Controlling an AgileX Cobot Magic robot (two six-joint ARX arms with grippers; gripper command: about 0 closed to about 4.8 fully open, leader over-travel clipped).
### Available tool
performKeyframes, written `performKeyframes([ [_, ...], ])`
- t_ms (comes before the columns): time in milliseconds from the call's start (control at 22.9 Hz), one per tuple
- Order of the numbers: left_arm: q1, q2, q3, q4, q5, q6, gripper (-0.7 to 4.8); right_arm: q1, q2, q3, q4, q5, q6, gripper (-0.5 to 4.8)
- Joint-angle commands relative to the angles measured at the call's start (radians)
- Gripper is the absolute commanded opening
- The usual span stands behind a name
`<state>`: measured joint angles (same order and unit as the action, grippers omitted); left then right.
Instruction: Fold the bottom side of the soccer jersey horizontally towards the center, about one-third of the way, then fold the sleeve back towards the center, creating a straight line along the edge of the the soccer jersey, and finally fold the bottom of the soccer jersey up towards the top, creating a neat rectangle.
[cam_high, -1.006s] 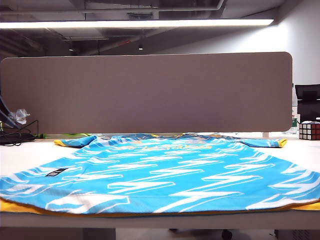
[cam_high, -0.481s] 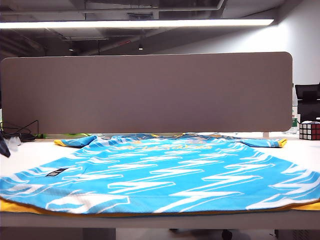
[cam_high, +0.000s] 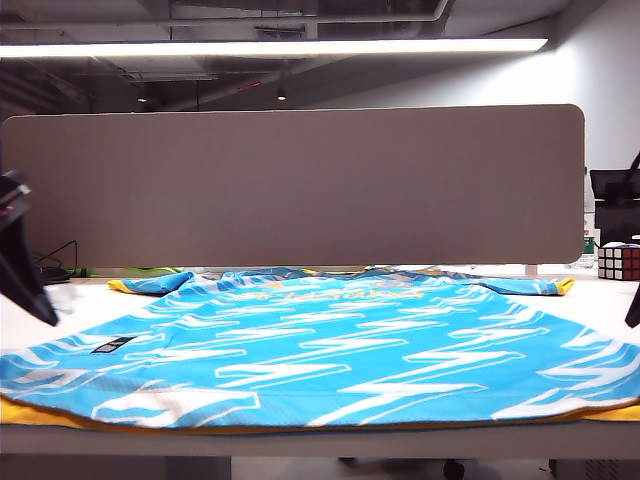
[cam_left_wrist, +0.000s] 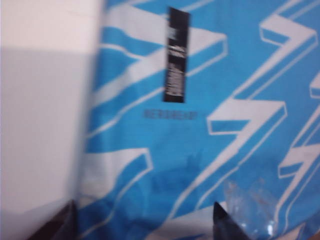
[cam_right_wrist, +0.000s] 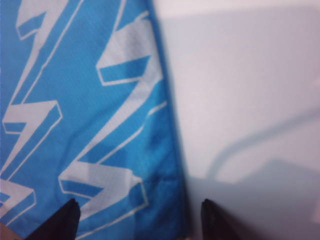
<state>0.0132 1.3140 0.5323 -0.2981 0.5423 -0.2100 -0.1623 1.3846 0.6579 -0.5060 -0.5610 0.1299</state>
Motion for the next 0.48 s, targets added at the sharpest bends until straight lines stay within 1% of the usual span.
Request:
performKeyframes([
  [44, -0.064, 0.029, -0.016, -0.053, -0.039, 0.0, 3.5, 0.034, 0.002, 0.001, -0.014, 0.001, -0.005, 3.37],
  [87, -0.083, 0.033, -0.016, -0.053, -0.055, -0.005, 3.5, 0.048, 0.002, 0.0, -0.017, 0.004, -0.004, 3.37],
  [175, -0.092, 0.04, -0.016, -0.056, -0.071, -0.005, 3.5, 0.063, 0.002, 0.0, -0.022, 0.006, -0.004, 3.37],
  [394, -0.092, 0.066, -0.016, -0.045, -0.074, -0.004, 3.49, 0.104, 0.003, -0.012, -0.013, 0.016, -0.003, 3.34],
  [481, -0.093, 0.09, -0.016, -0.037, -0.074, -0.004, 3.49, 0.118, 0.014, -0.018, -0.012, 0.035, -0.003, 3.33],
])
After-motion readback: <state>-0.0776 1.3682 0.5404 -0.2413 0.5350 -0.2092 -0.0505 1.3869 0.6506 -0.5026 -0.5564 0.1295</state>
